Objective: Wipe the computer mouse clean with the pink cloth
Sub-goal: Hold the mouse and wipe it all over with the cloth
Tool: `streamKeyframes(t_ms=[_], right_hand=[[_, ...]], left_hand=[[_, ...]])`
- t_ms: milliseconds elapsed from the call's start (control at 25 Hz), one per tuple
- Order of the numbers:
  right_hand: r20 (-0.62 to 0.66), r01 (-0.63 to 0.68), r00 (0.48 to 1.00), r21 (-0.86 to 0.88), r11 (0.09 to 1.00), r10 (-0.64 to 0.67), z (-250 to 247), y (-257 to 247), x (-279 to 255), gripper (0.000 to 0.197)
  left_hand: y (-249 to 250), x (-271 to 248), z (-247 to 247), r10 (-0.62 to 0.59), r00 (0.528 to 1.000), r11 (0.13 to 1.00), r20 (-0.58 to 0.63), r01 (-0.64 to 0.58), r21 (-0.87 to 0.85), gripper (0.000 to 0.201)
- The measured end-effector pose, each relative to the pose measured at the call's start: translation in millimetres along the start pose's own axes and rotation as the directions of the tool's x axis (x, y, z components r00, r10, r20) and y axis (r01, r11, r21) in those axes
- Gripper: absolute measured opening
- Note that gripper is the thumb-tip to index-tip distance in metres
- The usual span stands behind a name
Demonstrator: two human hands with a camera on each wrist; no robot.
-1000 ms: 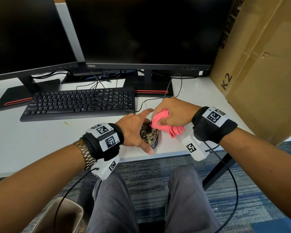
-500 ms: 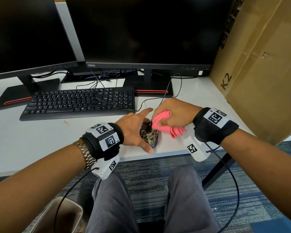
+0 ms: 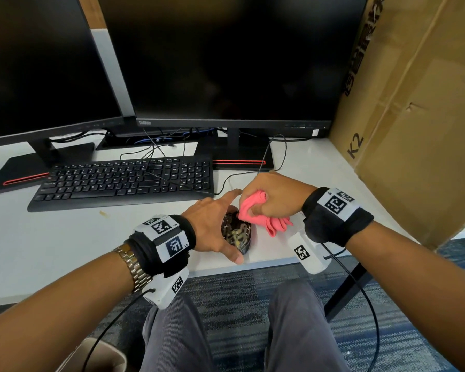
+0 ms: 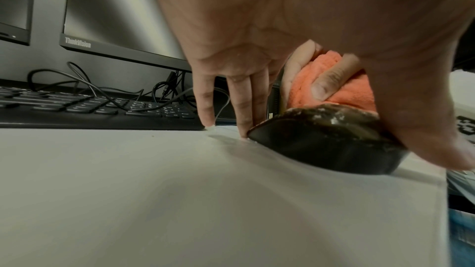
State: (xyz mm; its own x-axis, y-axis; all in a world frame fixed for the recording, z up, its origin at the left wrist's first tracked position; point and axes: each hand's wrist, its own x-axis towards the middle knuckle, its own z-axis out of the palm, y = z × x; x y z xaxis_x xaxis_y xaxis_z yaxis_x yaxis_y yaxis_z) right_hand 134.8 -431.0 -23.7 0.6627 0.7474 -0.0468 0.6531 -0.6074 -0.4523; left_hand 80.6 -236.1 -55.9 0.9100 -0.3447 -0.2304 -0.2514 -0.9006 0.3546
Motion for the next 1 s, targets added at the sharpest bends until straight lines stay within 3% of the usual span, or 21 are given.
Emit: streamKeyframes(t_ms=[240, 1000], right_hand=[[0.053, 0.02, 0.998, -0.004, 1.0, -0.02, 0.9, -7.2, -3.4, 0.026], [-0.009, -0.056, 0.998, -0.013, 0.998, 0.056, 5.0, -18.1, -18.8, 0.026]], left_hand=[[-0.2, 0.5, 0.5, 0.002, 1.0, 1.0, 0.0, -0.002, -0.005, 0.142], [2.3, -2.6, -0.1, -0.016, 1.0, 1.0, -0.005, 0.016, -0.025, 0.138]])
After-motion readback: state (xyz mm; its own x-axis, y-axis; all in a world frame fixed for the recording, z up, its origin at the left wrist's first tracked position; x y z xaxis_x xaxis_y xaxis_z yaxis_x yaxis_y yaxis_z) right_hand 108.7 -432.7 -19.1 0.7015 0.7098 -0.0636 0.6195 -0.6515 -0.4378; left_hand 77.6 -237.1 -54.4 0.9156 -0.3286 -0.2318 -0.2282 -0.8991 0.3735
